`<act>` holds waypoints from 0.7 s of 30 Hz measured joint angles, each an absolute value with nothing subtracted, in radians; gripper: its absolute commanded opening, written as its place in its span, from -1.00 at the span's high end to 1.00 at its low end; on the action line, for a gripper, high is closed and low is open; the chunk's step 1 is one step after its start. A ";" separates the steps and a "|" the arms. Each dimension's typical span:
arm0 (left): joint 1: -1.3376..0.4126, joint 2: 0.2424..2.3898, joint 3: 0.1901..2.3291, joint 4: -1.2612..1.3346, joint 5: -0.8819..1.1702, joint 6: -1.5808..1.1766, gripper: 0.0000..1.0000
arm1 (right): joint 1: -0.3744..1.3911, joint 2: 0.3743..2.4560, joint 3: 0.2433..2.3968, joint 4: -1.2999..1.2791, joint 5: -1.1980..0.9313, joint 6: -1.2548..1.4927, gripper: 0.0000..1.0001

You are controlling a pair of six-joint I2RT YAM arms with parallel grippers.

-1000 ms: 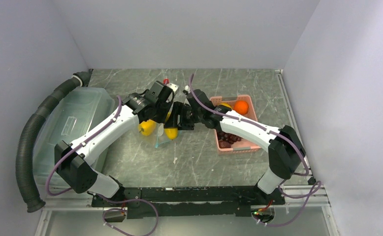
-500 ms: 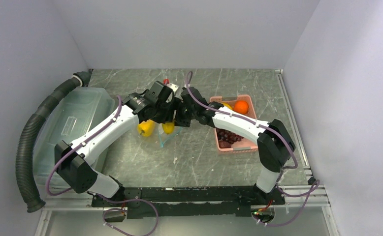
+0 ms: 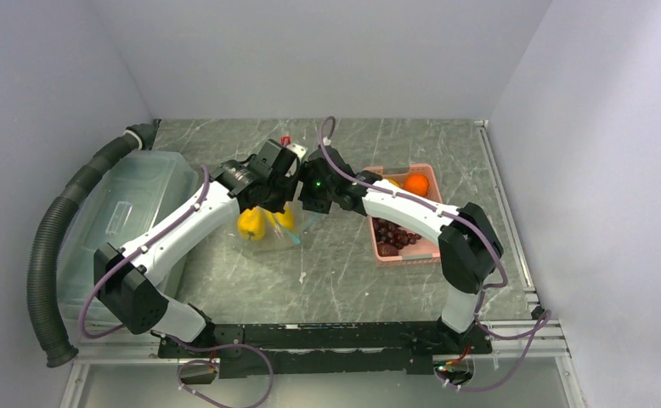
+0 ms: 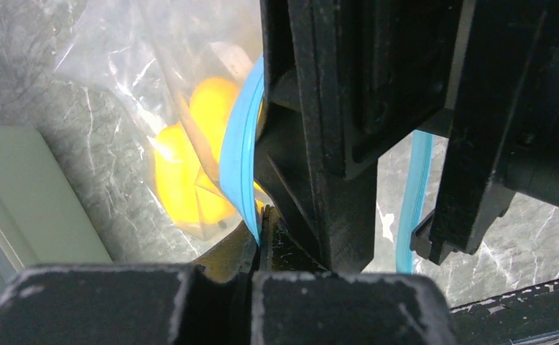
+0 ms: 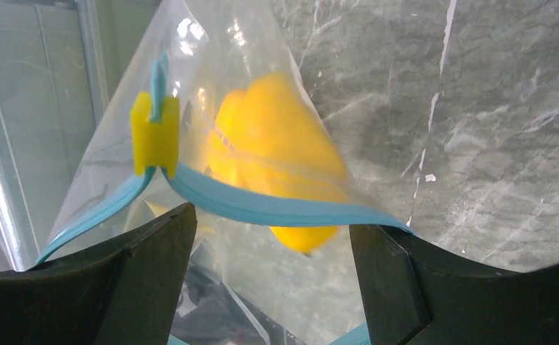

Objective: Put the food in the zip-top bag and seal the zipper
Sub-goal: Place the fake fruit in the zipper food storage bag.

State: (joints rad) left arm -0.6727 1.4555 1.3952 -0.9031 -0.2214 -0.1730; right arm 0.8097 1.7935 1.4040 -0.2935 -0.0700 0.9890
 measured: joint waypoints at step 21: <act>-0.673 1.456 1.395 -0.902 -0.222 -0.173 1.00 | 0.810 1.721 1.395 -0.320 -0.061 0.925 -0.54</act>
State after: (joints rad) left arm -0.6735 1.4555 1.3952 -0.9024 -0.2218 -0.1734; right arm 0.8097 1.7210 1.3952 -0.3202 -0.0608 0.9245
